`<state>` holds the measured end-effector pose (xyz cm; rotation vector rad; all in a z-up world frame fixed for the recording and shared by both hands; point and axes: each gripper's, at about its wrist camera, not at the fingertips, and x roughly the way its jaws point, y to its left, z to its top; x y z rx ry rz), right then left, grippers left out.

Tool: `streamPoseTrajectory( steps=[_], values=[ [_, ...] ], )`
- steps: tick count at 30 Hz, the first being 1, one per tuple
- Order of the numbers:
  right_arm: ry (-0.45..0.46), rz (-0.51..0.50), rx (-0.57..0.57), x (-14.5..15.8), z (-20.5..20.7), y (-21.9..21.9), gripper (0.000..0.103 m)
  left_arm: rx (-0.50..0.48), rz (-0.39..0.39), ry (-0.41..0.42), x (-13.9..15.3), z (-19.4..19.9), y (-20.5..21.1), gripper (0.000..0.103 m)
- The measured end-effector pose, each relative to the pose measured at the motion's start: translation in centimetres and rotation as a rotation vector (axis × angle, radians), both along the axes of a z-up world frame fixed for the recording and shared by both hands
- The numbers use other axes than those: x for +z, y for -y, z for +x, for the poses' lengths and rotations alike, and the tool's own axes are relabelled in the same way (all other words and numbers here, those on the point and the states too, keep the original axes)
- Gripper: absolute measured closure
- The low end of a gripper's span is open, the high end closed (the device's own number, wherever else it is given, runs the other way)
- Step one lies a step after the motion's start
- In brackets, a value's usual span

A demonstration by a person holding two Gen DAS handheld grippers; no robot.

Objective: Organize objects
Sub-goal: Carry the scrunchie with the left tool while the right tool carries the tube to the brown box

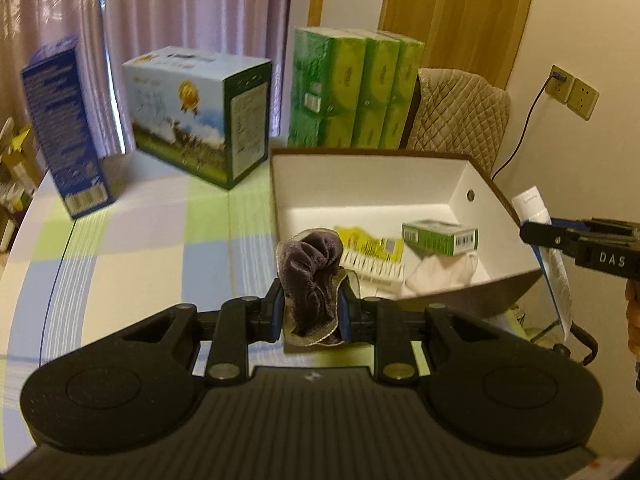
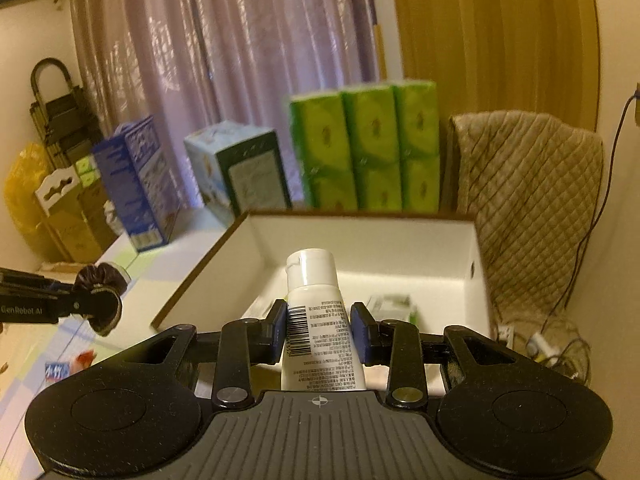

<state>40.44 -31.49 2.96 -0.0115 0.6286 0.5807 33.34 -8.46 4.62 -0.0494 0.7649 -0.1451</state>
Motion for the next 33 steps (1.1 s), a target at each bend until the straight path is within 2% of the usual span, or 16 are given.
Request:
streamPoseTrajectory(
  steps=[7, 14, 26, 33],
  values=[
    [0.033, 0.005, -0.027, 1.1, 4.0, 0.3, 0.072, -0.026, 0.022, 0.011, 0.5, 4.4, 1.7, 0.081],
    [0.028, -0.007, -0.058, 0.7, 7.8, 0.6, 0.072, -0.041, 0.044, -0.003, 0.0, 8.5, 2.8, 0.081],
    [-0.069, -0.058, -0.154, -3.5, 14.0, 1.6, 0.072, -0.059, 0.077, -0.065, -2.7, 13.2, 3.9, 0.081],
    [-0.114, -0.103, -0.164, -6.3, 16.0, 1.4, 0.072, -0.068, 0.093, -0.106, -4.6, 14.9, 4.5, 0.081]
  ],
)
